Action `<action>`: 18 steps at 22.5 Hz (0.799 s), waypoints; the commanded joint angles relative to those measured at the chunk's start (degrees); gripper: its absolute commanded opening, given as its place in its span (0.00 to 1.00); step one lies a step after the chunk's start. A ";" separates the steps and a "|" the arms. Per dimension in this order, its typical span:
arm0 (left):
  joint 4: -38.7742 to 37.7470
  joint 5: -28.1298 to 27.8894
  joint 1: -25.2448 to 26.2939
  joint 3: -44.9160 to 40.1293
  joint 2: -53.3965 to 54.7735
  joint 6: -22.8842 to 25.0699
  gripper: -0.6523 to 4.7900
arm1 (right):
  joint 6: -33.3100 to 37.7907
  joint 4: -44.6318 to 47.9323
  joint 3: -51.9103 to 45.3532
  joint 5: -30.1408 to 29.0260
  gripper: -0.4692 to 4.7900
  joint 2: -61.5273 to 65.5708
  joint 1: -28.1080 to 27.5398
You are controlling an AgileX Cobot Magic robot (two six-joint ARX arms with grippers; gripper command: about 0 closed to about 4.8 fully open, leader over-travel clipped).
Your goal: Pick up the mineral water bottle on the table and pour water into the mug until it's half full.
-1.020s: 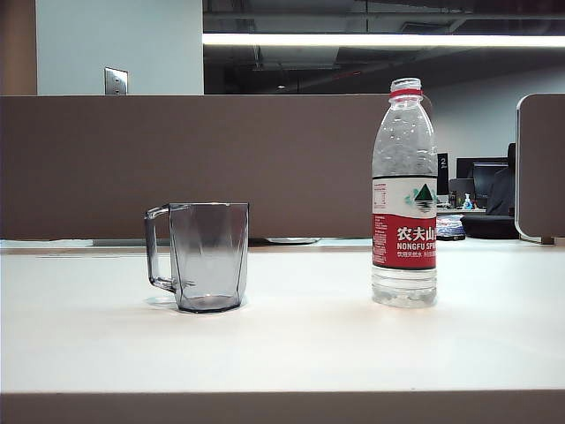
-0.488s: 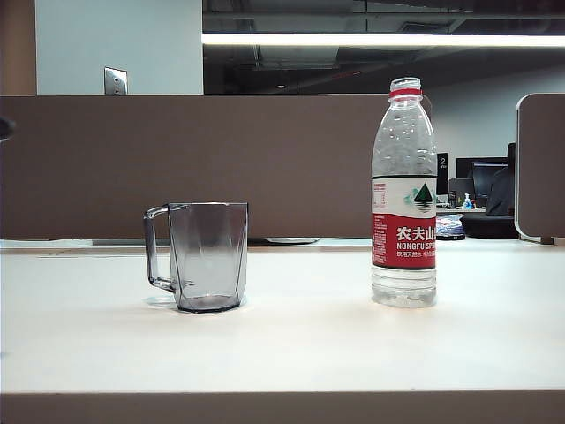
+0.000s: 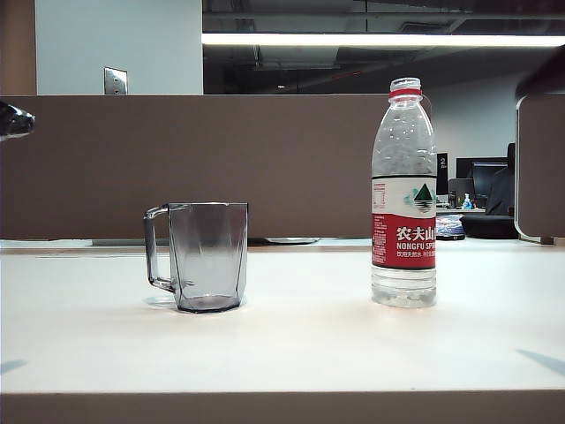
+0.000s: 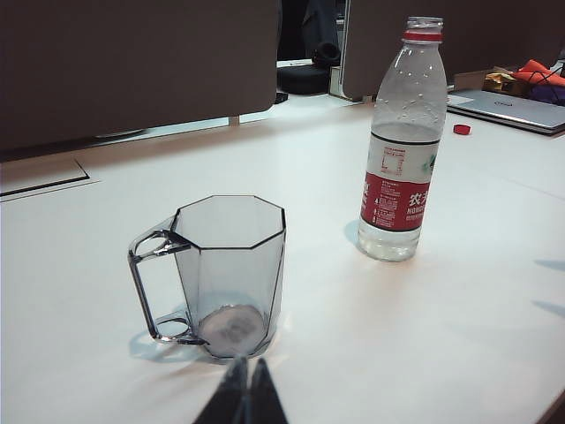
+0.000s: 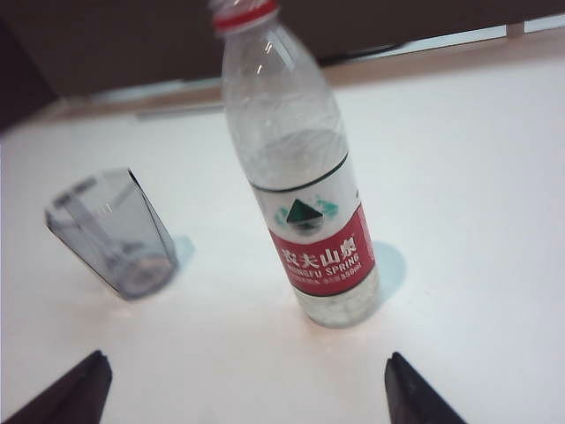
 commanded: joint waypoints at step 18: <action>0.70 0.22 -0.09 0.17 0.00 0.02 0.11 | -8.68 70.60 6.19 24.65 1.00 76.50 13.75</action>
